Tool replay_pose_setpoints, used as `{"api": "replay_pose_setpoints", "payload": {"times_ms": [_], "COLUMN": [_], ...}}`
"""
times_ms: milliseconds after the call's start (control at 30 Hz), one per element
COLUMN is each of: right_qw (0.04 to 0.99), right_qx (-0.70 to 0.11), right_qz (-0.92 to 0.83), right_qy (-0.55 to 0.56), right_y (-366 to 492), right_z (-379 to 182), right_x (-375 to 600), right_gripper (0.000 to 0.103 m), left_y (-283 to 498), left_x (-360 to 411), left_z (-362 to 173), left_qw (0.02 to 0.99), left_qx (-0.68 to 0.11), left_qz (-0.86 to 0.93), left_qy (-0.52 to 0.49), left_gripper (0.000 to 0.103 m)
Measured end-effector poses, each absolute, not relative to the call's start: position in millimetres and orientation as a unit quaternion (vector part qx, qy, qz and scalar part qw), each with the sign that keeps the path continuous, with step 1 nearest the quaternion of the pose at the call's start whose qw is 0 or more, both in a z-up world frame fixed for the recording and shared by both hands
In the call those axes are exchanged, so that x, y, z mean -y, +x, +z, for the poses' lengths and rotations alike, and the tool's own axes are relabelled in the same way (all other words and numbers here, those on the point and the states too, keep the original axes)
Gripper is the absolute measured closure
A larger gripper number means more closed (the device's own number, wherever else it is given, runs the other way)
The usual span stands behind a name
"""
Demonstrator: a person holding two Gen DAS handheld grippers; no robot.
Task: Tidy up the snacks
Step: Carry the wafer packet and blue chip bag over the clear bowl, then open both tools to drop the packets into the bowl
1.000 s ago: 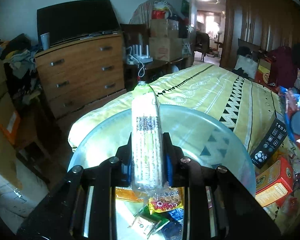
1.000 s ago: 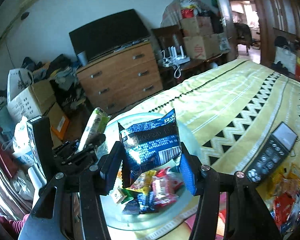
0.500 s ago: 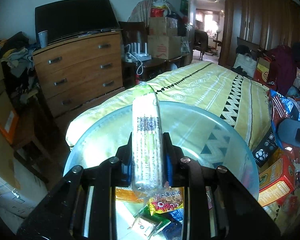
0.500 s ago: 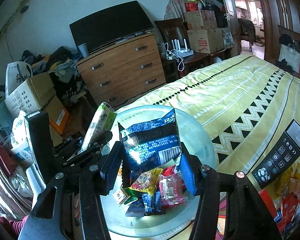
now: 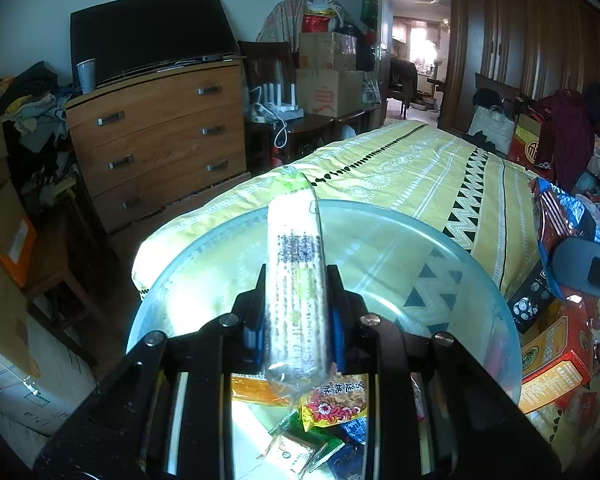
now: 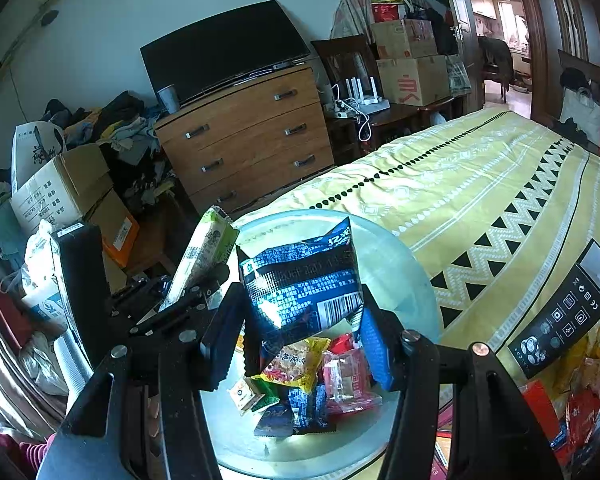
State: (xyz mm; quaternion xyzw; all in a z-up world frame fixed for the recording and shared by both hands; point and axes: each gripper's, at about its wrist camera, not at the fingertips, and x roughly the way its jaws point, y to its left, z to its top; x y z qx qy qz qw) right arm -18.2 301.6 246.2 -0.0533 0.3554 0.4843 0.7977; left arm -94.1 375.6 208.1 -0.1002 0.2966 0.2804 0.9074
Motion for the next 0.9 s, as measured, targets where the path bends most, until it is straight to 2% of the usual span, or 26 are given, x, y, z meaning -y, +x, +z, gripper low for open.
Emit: {"api": "replay_pose_setpoints", "payload": {"times_ms": [900], "right_qw": [0.793], "right_qx": [-0.36], "right_qz": [0.488], "right_qy": [-0.056], "right_y": [-21.1], "right_z": [239.2], "right_x": [-306.6], "right_gripper": [0.045], "left_y": [-95.0], "left_x": [-376.1], "left_z": [207.3], "left_qw": [0.907], "left_qx": [-0.298], "left_qz": [0.28], "left_qy": [-0.101], "left_gripper": [0.079]}}
